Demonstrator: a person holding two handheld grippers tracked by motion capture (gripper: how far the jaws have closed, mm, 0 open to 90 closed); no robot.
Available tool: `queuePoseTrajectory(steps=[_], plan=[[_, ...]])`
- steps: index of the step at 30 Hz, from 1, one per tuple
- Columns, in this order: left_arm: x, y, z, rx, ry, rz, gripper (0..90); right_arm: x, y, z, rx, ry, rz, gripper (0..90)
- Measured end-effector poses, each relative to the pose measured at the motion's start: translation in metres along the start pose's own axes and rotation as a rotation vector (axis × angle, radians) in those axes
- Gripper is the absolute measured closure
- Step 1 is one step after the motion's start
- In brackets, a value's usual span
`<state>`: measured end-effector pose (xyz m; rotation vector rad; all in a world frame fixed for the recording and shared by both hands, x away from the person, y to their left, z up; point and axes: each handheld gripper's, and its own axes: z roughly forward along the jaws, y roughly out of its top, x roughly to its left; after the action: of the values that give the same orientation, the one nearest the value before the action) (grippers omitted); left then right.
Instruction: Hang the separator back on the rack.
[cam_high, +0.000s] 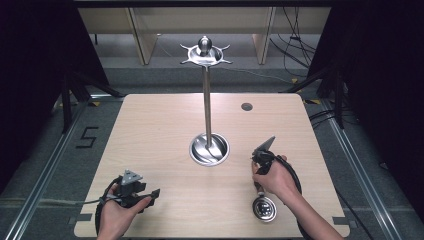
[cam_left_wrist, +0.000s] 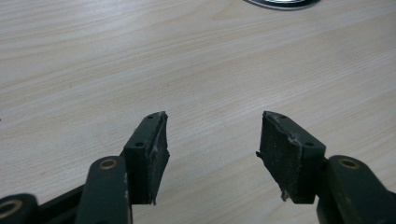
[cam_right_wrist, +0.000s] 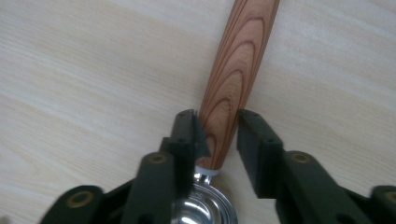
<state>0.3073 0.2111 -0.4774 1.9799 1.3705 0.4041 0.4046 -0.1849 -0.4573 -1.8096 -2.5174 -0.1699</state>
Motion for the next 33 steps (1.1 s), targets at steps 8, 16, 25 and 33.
queuePoseTrajectory(steps=[8, 16, 25, 33], plan=[[0.001, 0.001, -0.001, 0.015, -0.015, 0.002, 41.1, 0.003, 0.0, 0.008, 0.014, -0.017, -0.011, 59.0], [0.001, 0.0, -0.001, 0.017, -0.016, 0.008, 41.2, 0.003, 0.002, 0.013, 0.045, -0.034, -0.087, 68.6], [0.0, 0.0, 0.0, 0.01, -0.014, -0.001, 41.2, 0.003, 0.004, 0.014, 0.016, -0.055, -0.132, 61.8], [0.0, 0.0, 0.0, 0.008, -0.017, -0.002, 41.2, 0.003, 0.003, 0.015, 0.023, -0.068, -0.174, 67.3]])
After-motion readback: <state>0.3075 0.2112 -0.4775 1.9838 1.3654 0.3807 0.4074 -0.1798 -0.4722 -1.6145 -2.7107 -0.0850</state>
